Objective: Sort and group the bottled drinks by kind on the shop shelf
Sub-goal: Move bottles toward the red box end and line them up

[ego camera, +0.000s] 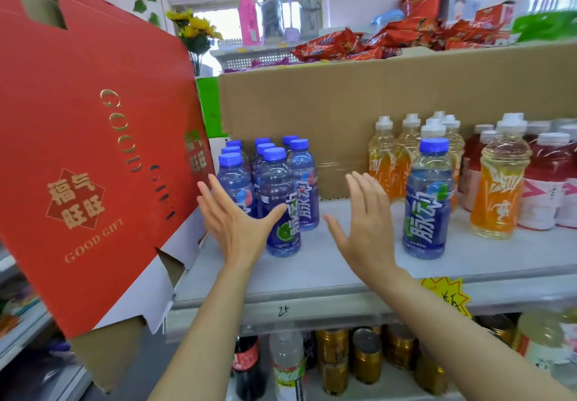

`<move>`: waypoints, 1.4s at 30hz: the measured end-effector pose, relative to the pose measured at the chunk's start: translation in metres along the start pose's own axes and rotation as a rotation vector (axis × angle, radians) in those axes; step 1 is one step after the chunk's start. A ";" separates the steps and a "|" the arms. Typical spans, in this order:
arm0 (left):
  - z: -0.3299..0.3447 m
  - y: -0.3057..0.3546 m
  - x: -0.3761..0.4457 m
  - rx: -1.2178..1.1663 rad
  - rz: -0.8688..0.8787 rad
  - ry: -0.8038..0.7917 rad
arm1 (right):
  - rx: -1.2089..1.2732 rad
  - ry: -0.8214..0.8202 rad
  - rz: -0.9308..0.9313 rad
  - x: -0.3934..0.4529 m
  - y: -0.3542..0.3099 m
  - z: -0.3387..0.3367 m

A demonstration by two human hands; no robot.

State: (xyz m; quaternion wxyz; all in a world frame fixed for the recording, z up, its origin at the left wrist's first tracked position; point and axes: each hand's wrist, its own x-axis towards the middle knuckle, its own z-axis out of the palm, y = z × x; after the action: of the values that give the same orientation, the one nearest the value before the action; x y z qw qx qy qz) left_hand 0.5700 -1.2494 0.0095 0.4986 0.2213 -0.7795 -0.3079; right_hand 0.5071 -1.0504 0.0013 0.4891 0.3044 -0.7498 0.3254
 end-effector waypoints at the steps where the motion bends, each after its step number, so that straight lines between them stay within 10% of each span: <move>1: 0.005 0.000 -0.003 0.011 -0.022 -0.004 | -0.043 0.055 0.026 -0.004 0.014 -0.015; 9: 0.014 -0.008 -0.009 -0.033 -0.023 -0.038 | 0.171 -0.081 0.640 -0.017 0.105 -0.052; 25: 0.005 -0.009 -0.009 -0.005 0.016 -0.088 | 0.523 -0.449 0.546 0.011 0.018 0.011; 42: -0.003 -0.031 0.006 -0.140 0.044 -0.206 | 0.562 -0.474 0.508 0.018 -0.002 0.064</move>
State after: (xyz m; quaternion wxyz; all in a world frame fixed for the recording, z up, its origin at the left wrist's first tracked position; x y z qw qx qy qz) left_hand 0.5719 -1.2764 -0.0072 0.4368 0.1359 -0.8079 -0.3716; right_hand 0.4683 -1.1039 -0.0013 0.1067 0.2979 -0.7746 0.5475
